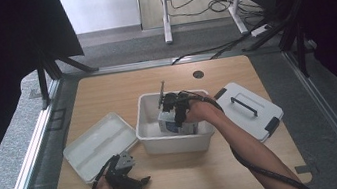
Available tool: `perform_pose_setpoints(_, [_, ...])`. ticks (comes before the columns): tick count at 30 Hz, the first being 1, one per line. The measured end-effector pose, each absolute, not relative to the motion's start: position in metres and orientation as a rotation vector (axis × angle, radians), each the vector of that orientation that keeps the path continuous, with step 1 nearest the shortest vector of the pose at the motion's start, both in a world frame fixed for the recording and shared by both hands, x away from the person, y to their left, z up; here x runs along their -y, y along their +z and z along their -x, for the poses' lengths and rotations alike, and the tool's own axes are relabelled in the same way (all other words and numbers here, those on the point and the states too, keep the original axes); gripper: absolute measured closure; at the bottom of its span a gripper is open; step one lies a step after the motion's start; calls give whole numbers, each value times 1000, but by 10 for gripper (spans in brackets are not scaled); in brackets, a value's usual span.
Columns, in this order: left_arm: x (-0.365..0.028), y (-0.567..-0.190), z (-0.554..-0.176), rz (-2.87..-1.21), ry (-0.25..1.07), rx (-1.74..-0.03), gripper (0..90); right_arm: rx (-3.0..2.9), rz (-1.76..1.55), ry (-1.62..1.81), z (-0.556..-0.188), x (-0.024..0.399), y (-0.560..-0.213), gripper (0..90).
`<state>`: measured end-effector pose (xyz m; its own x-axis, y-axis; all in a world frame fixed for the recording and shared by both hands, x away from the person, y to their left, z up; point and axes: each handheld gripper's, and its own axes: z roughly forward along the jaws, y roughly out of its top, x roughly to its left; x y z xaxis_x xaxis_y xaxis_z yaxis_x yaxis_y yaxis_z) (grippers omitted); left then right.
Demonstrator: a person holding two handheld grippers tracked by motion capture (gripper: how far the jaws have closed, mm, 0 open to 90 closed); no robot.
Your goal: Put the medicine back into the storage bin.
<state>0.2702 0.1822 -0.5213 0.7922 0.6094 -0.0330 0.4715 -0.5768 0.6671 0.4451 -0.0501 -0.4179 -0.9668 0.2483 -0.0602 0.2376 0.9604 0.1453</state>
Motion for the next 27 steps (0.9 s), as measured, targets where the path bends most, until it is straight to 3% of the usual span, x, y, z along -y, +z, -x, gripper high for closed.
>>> perform_pose_setpoints(13, [-182,-521,-270,-2292,258,-797,16,-3000,-345,224,-438,54,-383,300])
perform_pose_setpoints(20, [-182,-521,-270,-2295,258,-795,16,-2991,-380,297,-429,65,-361,133])
perform_pose_setpoints(27, [-182,-521,-270,-2294,260,-796,17,-2983,-379,309,-416,76,-343,129])
